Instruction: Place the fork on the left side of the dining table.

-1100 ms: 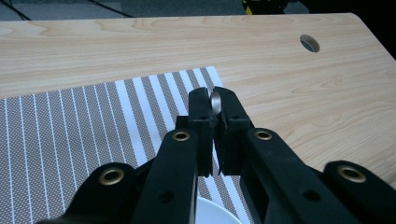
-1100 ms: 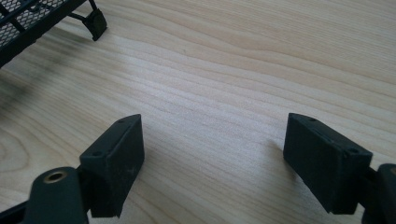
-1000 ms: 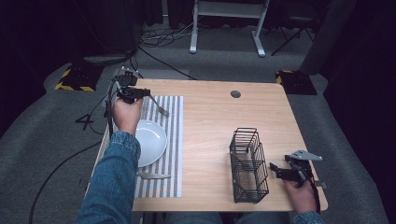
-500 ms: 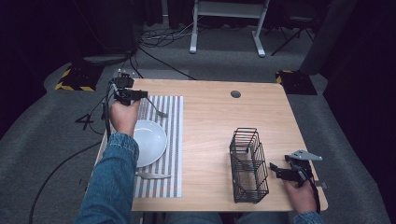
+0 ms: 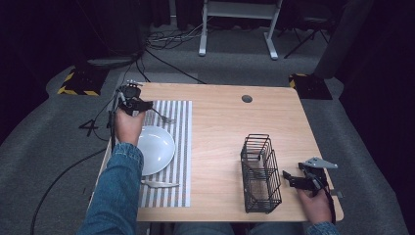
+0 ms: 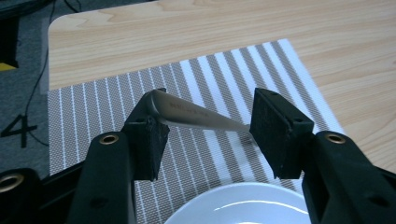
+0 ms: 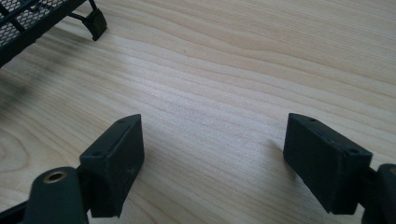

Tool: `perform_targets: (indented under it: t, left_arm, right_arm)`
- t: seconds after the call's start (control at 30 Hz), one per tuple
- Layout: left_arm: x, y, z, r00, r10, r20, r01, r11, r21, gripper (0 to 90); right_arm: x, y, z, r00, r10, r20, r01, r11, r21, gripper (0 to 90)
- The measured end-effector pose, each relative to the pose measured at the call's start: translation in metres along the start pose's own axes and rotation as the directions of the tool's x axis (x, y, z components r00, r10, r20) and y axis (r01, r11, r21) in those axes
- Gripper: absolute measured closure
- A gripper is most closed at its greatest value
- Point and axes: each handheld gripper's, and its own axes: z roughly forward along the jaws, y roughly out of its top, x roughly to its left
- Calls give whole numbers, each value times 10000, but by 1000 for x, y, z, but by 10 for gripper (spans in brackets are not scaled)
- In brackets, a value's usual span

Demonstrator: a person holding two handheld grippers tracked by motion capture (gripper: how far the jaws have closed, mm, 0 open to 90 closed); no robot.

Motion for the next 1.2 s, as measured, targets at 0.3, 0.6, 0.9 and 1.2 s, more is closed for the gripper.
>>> perform_targets:
  t: [0.3,0.6,0.9,1.2]
  left_arm:
    - [11,-12,7,9997,-179,-134,182,9997,186,467]
    - [21,-22,18,9989,-419,-218,431,9973,594,468]
    - [28,-28,25,9979,-612,-199,625,9951,771,464]
    - [30,-29,32,9974,-707,-167,718,9945,765,462]
  right_arm:
    - [0,0,0,10000,8,3,-8,10000,-2,205]
    - [0,0,0,10000,7,4,-7,10000,-3,205]
    - [0,0,0,10000,-1,-1,1,10000,0,205]
    - [0,0,0,10000,11,9,-11,10000,0,204]
